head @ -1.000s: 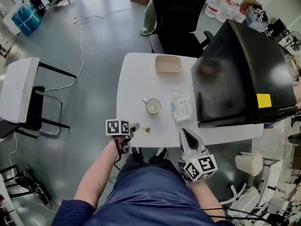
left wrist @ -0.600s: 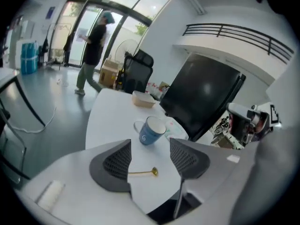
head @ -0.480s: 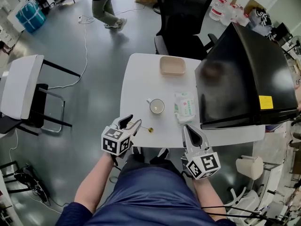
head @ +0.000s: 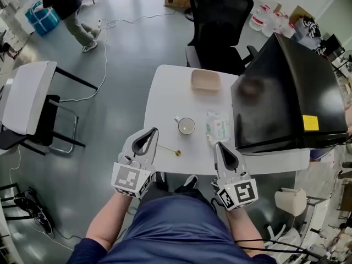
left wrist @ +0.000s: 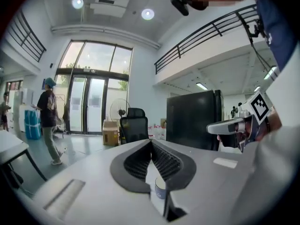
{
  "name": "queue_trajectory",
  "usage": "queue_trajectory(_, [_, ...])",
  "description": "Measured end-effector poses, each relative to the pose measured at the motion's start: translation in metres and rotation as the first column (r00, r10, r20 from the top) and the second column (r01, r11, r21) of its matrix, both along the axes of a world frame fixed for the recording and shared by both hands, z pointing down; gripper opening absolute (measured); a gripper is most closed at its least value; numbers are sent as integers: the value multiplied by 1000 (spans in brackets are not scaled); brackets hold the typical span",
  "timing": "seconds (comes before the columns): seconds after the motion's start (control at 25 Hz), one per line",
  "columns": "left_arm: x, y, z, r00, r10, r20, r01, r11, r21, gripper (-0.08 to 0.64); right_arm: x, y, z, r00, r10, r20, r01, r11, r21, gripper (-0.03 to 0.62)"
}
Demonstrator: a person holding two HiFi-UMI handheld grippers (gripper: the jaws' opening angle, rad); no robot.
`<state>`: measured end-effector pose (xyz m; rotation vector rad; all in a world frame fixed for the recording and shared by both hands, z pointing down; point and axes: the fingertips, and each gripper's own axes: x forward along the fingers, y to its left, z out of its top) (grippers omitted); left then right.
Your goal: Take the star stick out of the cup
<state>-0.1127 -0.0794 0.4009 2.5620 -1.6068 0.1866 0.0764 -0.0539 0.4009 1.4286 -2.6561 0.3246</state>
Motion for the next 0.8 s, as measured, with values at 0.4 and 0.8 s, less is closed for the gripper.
queue_trajectory(0.4, [-3, 2, -30, 1000, -21, 4, 20, 995, 95, 5, 2, 3, -12, 1000, -1, 8, 1, 999, 34, 6])
queue_trajectory(0.8, [-12, 0, -23, 998, -38, 48, 34, 997, 67, 5, 5, 4, -16, 1000, -2, 8, 2, 999, 42, 6])
